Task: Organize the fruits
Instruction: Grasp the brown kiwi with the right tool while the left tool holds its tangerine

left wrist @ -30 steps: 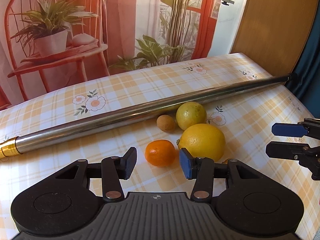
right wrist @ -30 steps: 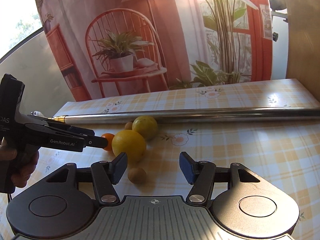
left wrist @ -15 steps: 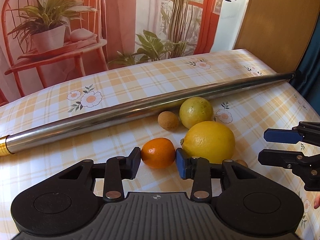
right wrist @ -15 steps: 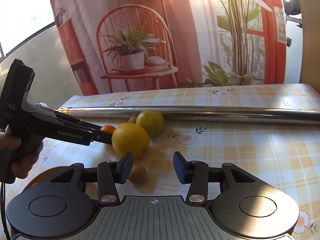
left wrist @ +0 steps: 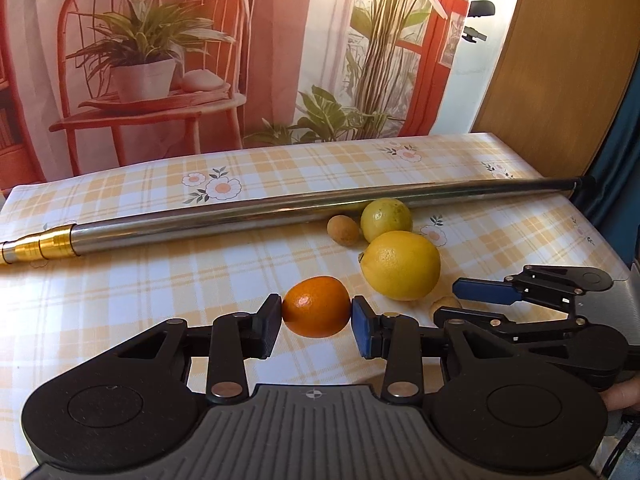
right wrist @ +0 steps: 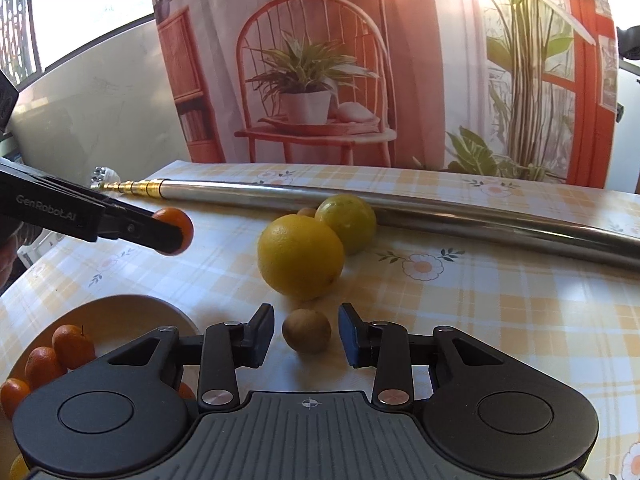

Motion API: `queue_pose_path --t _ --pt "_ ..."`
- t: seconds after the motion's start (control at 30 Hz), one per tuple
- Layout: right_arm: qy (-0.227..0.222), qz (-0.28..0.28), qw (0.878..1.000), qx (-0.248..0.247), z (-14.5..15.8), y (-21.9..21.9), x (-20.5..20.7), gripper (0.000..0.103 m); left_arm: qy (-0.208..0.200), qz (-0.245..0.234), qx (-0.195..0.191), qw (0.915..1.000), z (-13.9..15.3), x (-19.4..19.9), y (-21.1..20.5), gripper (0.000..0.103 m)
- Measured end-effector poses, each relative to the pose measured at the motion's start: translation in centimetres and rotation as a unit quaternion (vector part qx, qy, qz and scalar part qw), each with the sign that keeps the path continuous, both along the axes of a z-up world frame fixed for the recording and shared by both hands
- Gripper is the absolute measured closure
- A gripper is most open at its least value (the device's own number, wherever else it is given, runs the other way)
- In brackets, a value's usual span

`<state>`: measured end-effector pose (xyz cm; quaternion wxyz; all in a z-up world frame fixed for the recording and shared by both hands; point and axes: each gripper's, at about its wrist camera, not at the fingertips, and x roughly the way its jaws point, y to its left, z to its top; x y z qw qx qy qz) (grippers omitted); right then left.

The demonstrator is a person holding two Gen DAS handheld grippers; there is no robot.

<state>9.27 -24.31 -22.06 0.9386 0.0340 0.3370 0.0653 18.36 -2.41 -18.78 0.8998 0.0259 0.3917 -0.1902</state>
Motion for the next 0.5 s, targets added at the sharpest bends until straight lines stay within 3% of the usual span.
queue_pose_path --t 0.37,0.5 --pt "0.004 -0.011 1.0 0.003 -0.4 -0.1 -0.1 0.073 -0.011 0.007 -0.006 0.9999 0.3 -3.0 -0.3 0.063" --pt "0.007 -0.004 1.0 0.003 -0.5 -0.1 0.0 0.078 -0.008 0.009 -0.005 0.9999 0.2 -3.6 0.0 0.063"
